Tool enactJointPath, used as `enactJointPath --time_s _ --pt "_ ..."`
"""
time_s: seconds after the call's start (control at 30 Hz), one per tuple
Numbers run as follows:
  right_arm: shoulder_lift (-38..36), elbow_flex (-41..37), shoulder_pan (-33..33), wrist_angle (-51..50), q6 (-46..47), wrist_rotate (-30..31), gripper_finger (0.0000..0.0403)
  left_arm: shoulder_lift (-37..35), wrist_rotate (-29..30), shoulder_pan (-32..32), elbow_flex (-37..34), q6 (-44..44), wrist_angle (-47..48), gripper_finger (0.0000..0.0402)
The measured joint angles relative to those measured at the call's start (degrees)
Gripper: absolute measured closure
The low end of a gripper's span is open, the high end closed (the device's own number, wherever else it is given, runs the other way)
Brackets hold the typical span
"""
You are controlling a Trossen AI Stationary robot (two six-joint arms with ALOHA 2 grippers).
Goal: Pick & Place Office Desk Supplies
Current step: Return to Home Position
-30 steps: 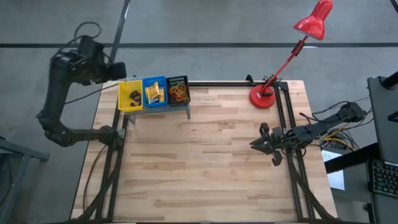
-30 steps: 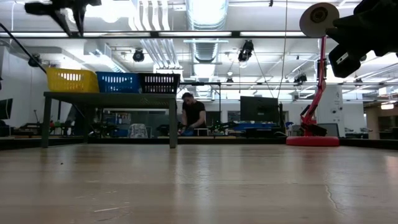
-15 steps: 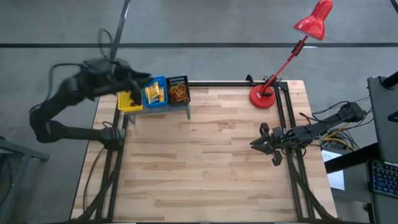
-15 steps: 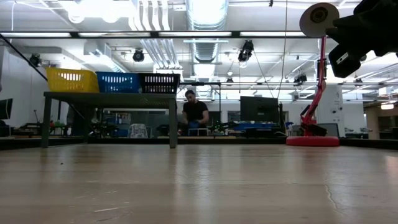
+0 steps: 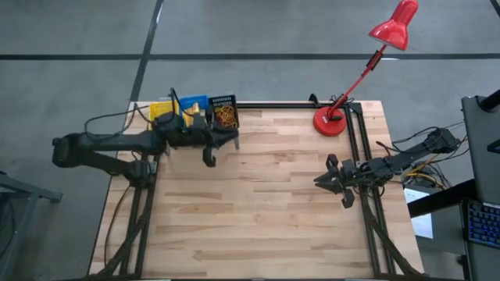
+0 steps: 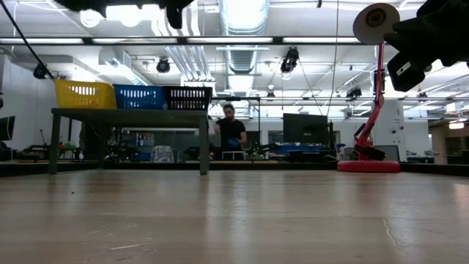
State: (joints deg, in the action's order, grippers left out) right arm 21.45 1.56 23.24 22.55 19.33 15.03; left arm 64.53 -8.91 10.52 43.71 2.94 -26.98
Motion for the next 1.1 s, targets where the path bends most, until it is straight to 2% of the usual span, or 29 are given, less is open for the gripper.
enactJointPath --time_s 0.2,0.37,0.5,0.77,1.0,1.1 --pt "0.02 0.0 -0.02 0.0 0.0 0.01 0.0335 -1.49 -2.5 0.0 -8.38 3.12 -6.97 0.0397" --pt "0.02 0.0 -0.01 0.0 0.0 0.0 0.0335 -8.29 -6.65 0.01 -14.49 1.24 -8.15 0.0399" --pt "0.02 0.0 0.0 0.0 0.0 0.01 0.0335 -16.9 -6.4 0.02 -20.24 1.64 -7.92 0.04" --pt "0.02 0.0 0.0 0.0 0.0 0.01 0.0335 -36.89 3.19 0.02 -33.25 6.76 -7.52 0.04" --pt "0.0 0.0 -0.02 0.0 0.0 0.01 0.0335 -51.09 3.59 0.02 -42.46 7.4 -7.32 0.0401" --pt "0.02 0.0 -0.01 0.0 0.0 -0.01 0.0335 -56.91 3.6 0.07 -43.35 6.32 -1.51 0.0401"
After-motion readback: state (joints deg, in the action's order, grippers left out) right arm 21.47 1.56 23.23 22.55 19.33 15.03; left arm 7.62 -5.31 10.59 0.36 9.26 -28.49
